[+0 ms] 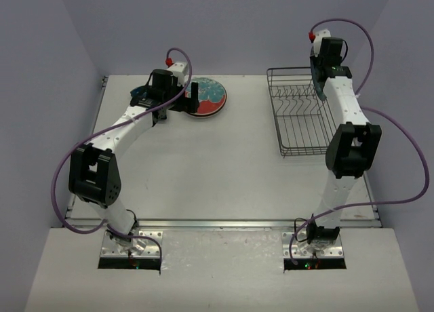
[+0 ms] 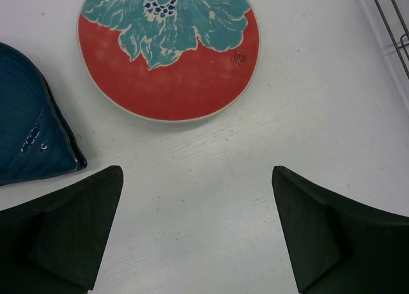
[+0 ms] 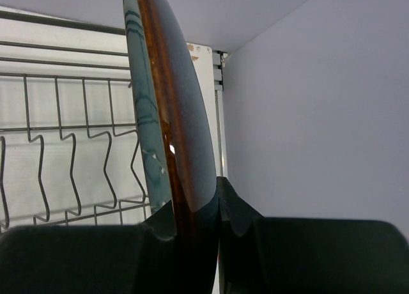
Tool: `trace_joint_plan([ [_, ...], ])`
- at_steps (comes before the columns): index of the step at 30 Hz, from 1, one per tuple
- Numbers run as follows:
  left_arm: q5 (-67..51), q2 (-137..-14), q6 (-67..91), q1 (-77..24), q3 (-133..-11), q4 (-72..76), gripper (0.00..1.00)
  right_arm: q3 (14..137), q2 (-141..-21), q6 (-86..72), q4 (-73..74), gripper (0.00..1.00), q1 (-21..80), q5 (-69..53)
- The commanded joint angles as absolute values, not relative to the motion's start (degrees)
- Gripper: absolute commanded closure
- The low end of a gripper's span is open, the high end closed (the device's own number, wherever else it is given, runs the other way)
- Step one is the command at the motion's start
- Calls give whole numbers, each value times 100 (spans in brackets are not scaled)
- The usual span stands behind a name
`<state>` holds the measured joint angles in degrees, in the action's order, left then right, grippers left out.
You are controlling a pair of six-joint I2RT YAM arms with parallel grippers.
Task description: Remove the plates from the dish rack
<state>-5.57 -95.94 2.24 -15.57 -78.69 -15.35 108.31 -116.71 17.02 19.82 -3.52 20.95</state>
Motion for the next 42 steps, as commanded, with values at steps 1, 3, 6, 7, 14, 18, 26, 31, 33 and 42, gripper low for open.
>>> trace_joint_plan([
  [1,-454,-9413,243,-1600,-8054,-1409,0,11097,-10814,1825,932,100,-132,2458],
  [3,-758,-9306,220,-1597,-8054,-1404,0,11132,-10674,1629,1059,100,-68,2267],
  [6,-1867,-9098,231,-1548,-7844,-1094,0,11295,-10384,1008,1701,100,-53,1734],
  [7,-2130,-8967,268,-1516,-7732,-901,0,11338,-10292,796,1950,100,-51,1436],
  [14,-4301,-8717,1563,-1482,-7047,530,0,10526,-9380,-825,2875,100,-38,-2065],
  [18,-4957,-9058,2474,-1486,-6895,941,3,9864,-8980,-1756,2687,100,155,-3634],
  [26,-5566,-9302,3644,-1517,-6236,2242,10,8840,-8665,-2184,2374,100,1210,-4319],
  [31,-5590,-9281,3599,-1521,-6188,2180,26,8521,-8644,-2385,2171,100,1687,-4412],
  [33,-5628,-9285,3557,-1517,-6106,2141,48,8499,-8692,-2512,2075,100,1723,-4447],
  [42,-6104,-9514,4061,-874,-6135,2404,100,8763,-9000,-2382,2505,80,1679,-3362],
])
